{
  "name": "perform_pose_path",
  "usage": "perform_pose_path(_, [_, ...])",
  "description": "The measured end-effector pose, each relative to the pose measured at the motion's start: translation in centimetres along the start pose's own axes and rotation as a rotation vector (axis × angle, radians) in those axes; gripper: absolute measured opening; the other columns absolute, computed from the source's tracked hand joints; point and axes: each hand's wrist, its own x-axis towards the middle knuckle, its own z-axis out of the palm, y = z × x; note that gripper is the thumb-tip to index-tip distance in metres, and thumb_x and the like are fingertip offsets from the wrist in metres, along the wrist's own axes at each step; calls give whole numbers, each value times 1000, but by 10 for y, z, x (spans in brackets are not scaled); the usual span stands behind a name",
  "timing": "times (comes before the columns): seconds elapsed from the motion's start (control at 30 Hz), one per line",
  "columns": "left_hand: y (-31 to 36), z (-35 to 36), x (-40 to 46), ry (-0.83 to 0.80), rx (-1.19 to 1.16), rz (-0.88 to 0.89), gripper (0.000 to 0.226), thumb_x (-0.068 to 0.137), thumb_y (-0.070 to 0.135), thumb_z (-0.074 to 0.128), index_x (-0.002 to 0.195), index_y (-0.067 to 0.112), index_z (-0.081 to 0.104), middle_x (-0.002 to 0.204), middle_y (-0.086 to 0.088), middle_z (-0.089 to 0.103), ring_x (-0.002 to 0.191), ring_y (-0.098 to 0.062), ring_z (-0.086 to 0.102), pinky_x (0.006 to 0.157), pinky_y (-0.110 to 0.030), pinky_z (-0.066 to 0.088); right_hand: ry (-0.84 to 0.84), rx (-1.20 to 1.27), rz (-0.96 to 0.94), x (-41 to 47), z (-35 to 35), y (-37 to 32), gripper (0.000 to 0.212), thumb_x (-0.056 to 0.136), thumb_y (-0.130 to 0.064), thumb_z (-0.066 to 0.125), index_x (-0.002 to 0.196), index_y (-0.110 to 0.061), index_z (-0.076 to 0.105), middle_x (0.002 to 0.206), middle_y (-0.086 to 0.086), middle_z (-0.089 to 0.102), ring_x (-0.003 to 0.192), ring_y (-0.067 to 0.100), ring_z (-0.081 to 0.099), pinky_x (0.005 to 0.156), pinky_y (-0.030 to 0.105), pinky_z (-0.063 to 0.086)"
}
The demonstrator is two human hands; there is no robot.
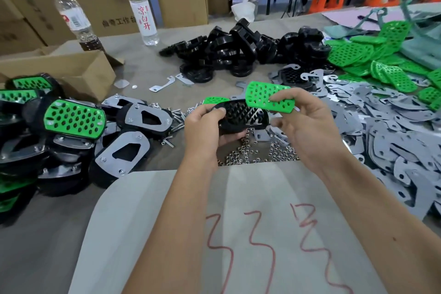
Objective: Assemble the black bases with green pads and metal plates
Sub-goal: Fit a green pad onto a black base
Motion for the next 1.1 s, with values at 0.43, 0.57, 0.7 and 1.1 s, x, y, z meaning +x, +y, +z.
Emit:
perform_pose_path(0.43, [-9, 6, -3, -33, 115, 99, 6, 98, 4, 63, 98, 6, 68, 101, -17, 71, 78, -23, 75, 58, -38, 62, 71, -328, -32, 0, 5, 10, 33, 90, -9, 79, 113, -18, 58, 89, 7, 79, 68, 18, 74, 48, 22, 51])
perform_pose_path(0.57, [-11, 8, -3, -1, 138, 125, 12, 100, 13, 63, 96, 6, 71, 101, -16, 70, 85, -27, 73, 61, -44, 63, 103, -407, -40, 0, 8, 16, 32, 88, -14, 82, 109, -23, 59, 93, 1, 80, 80, 22, 79, 56, 39, 63])
perform_pose_path(0.7, [-9, 9, -3, 40, 172, 143, 12, 97, 13, 67, 90, 10, 76, 103, -20, 75, 103, -44, 72, 86, -64, 59, 118, -457, -78, 0, 9, 16, 30, 88, -19, 82, 105, -30, 60, 91, -2, 80, 80, 19, 79, 56, 37, 63])
perform_pose_path(1.1, [-13, 7, -7, 94, 243, 221, 19, 84, 25, 72, 67, 18, 76, 77, -9, 77, 85, -40, 75, 78, -62, 61, 97, -499, 30, 3, 7, 10, 32, 85, -15, 85, 100, -21, 57, 88, -3, 79, 75, 19, 78, 53, 31, 60])
